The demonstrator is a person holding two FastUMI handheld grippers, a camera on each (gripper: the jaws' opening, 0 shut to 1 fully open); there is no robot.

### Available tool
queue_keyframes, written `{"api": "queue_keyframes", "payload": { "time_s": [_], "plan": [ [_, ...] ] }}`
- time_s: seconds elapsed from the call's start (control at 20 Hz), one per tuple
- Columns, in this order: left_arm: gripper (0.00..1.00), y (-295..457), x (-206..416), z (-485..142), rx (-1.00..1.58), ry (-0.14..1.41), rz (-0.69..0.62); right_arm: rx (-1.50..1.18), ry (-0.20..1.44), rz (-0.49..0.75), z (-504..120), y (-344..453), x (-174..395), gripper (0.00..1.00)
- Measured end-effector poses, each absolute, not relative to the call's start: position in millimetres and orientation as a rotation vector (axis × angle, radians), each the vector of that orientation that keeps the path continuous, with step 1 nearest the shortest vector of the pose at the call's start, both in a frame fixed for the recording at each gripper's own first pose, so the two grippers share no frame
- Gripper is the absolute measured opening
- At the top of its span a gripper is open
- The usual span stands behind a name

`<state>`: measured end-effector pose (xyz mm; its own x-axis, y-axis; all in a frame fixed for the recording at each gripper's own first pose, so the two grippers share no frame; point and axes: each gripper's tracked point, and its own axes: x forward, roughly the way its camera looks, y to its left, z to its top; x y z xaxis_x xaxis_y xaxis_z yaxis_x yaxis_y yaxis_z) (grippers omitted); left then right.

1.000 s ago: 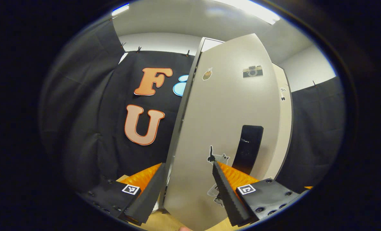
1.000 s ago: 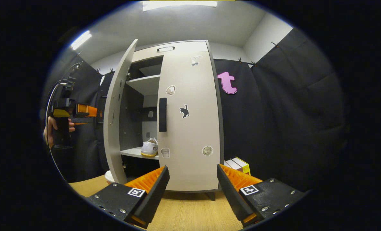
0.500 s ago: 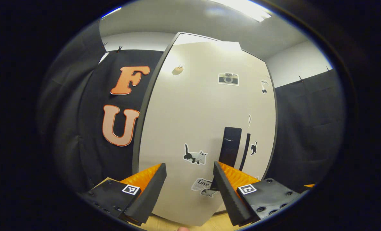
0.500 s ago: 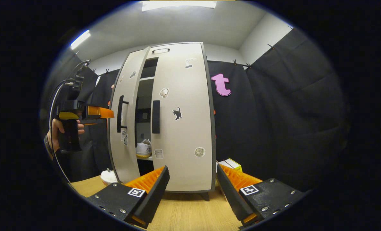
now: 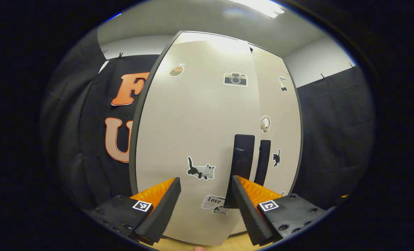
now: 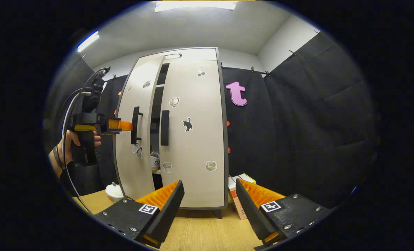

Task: Grab one shoe with the right hand and put it into the shoe cabinet, grab the other shoe with the left hand and put it into the shoe cabinet; then close the right door with the right hand and the left door with the left hand.

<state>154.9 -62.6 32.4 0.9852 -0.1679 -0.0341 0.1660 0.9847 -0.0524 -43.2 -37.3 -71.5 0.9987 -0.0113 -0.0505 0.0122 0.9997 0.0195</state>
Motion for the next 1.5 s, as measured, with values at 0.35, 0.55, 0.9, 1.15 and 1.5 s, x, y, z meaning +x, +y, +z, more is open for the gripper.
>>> {"api": "queue_keyframes", "payload": {
  "time_s": [0.35, 0.55, 0.9, 1.15, 1.5],
  "plan": [
    [0.96, -72.5, 183.2, 24.5, -0.085, 0.053, -0.162, 0.012, 0.056, -0.005, -72.5, -35.4, -38.4, 0.92],
    [0.96, -75.5, 195.3, 22.4, -0.077, 0.063, -0.159, 0.011, 0.055, -0.002, -71.2, -34.5, -33.4, 0.92],
    [0.96, -76.2, 204.6, 20.8, -0.047, 0.055, -0.141, 0.016, 0.062, 0.001, -74.6, -32.8, -29.8, 0.92],
    [0.96, -72.0, 187.6, 28.1, -0.060, 0.042, -0.138, 0.015, 0.068, 0.017, -76.0, -27.1, -29.6, 0.92],
    [0.96, -45.3, 113.4, 50.5, -0.005, -0.009, -0.096, 0.013, 0.079, 0.062, -76.6, -13.5, -25.9, 0.92]
  ]
}}
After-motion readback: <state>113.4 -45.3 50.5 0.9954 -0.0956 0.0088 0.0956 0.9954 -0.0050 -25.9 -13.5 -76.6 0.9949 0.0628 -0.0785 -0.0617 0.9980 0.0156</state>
